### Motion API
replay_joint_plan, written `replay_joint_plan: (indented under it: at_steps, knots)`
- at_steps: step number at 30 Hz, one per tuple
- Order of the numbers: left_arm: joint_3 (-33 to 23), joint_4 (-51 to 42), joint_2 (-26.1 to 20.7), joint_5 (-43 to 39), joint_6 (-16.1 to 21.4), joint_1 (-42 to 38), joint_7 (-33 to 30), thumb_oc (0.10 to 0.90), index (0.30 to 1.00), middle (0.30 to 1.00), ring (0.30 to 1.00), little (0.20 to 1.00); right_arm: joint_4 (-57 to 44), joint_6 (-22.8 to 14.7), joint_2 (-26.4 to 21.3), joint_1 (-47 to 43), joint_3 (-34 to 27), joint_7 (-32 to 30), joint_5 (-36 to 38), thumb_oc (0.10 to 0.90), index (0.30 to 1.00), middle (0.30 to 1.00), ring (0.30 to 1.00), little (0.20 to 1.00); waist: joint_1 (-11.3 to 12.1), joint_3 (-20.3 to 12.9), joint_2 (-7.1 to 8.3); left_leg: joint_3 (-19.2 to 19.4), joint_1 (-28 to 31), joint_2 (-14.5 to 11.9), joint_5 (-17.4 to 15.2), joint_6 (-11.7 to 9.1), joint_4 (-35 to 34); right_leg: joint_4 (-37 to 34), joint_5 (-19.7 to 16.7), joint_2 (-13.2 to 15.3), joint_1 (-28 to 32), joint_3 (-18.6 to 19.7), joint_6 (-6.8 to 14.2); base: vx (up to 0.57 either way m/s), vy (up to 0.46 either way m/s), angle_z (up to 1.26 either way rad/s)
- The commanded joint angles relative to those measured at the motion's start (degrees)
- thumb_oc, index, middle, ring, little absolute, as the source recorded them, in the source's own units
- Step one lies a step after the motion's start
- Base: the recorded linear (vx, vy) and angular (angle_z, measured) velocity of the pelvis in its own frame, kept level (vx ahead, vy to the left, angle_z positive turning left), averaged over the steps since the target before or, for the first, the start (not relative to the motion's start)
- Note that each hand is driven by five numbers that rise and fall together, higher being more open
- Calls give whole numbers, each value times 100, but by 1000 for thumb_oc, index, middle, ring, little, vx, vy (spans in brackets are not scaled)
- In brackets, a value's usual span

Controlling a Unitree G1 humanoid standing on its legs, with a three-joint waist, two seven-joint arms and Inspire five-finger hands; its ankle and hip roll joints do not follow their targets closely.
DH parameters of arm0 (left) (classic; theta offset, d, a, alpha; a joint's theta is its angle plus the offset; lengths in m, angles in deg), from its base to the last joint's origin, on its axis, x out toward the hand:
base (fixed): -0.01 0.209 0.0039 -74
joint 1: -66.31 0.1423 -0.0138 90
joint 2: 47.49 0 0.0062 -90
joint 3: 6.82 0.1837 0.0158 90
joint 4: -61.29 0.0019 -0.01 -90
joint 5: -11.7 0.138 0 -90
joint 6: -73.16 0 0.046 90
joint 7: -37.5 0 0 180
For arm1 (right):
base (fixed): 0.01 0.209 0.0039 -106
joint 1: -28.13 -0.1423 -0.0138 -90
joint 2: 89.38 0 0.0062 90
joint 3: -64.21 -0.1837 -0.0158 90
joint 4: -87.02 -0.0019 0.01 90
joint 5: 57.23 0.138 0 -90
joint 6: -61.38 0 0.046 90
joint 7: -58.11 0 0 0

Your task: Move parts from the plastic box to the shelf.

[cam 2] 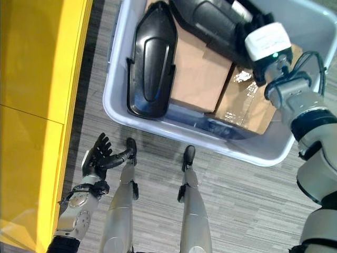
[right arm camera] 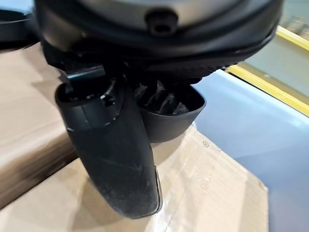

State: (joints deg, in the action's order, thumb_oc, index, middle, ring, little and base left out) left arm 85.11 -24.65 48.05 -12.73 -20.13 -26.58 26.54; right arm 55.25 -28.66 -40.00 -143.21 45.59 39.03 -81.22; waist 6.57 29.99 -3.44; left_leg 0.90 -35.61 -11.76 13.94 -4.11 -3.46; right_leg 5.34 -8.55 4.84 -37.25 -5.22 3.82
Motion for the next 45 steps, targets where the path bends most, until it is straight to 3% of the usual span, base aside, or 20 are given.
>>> replay_joint_plan:
  at_steps: [1, 5, 8, 9, 13, 17, 18, 19, 21, 28, 35, 45]
  knots:
    - [74, -651, -33, -5, 430, -108, -80, 900, 1000, 1000, 1000, 1000, 519, -51, -91, -322, 884, 352, 132, 400, 300, 300, 300, 300, 33, -19, -142, -289, 416, -703, -871, -204, -154, 161, -83, 288, 491, 156, 218, -34, 11, 7]
    - [118, -670, 76, 11, 447, -40, -95, 900, 1000, 1000, 1000, 1000, 555, -62, -74, -79, 884, 376, 210, 400, 300, 300, 300, 300, 16, -19, -245, -246, 570, -688, -970, -215, -154, 107, -37, 292, 651, 163, 223, 17, 7, 7]
    - [15, -638, 284, 29, 450, -174, -107, 900, 1000, 1000, 1000, 1000, 460, -64, -96, -35, 884, 391, 356, 400, 300, 300, 300, 300, -137, -19, -392, -261, 453, -627, -900, -210, -154, 65, -105, 321, 550, 179, 226, -22, 34, 8]
    - [-53, -616, 461, 69, 439, -208, -114, 900, 1000, 1000, 1000, 1000, 277, -48, -73, 124, 684, 332, 480, 400, 300, 300, 300, 300, -277, -19, -488, -219, 523, -585, -912, -212, -154, 23, -95, 347, 611, 194, 232, -5, 59, 12]
    - [-82, -580, 449, 149, 426, -217, -139, 900, 1000, 1000, 1000, 1000, -263, 22, -25, 702, -201, 176, 485, 400, 300, 300, 300, 300, -354, -19, -467, -168, 729, -546, -970, -212, -154, -19, -33, 368, 789, 194, 232, 2, 42, -1]
    - [-151, -494, 448, 191, 405, -331, -142, 900, 1000, 1000, 1000, 1000, -625, 55, 74, 1155, -943, 105, 458, 400, 300, 300, 300, 300, -445, -19, -422, -148, 765, -493, -904, -212, -154, -78, -65, 406, 834, 195, 214, -12, 32, -3]
    - [-89, -486, 445, 199, 405, -196, -150, 900, 1000, 1000, 1000, 1000, -696, 63, 129, 1422, -1105, 94, 439, 400, 300, 300, 300, 300, -433, -19, -410, -93, 1021, -502, -1009, -220, -154, -98, 25, 412, 1075, 195, 215, -39, 21, -3]
    - [-145, -469, 443, 198, 398, -334, -150, 900, 1000, 1000, 1000, 1000, -701, 65, 107, 1299, -1108, 105, 438, 400, 300, 300, 300, 300, -448, -19, -408, -131, 827, -490, -905, -211, -154, -88, -62, 417, 891, 191, 210, -11, 31, -2]
    - [-97, -430, 439, 235, 389, -223, -135, 900, 1000, 1000, 1000, 1000, -837, 62, 154, 1690, -1391, 109, 407, 400, 300, 300, 300, 300, -487, -19, -362, -62, 1195, -476, -994, -221, -154, -164, 39, 432, 1254, 177, 194, -33, 41, 1]
    - [-210, -321, 424, 276, 364, -430, -103, 900, 1000, 1000, 1000, 1000, -1047, 51, 137, 1871, -1670, 184, 350, 400, 300, 300, 300, 300, -593, -19, -229, -56, 1360, -439, -881, -216, -154, -297, -24, 471, 1426, 118, 150, -46, 23, -1]
    - [-290, -262, 394, 354, 319, -579, -65, 900, 1000, 1000, 1000, 1000, -1557, 33, 150, 2229, -2297, 179, 397, 400, 300, 300, 300, 300, -691, -19, -37, 42, 2093, -432, -814, -228, -154, -544, 10, 482, 2148, -15, 95, -44, 24, 0]
    - [-449, -179, 438, 444, 263, -737, -12, 900, 1000, 1000, 1000, 1000, -3050, -1, 821, 3585, -4529, 14, 580, 400, 300, 300, 300, 300, -816, -19, 99, 145, 3268, -424, -713, -177, -154, -735, 6, 483, 3215, -79, 13, -30, 16, -4]
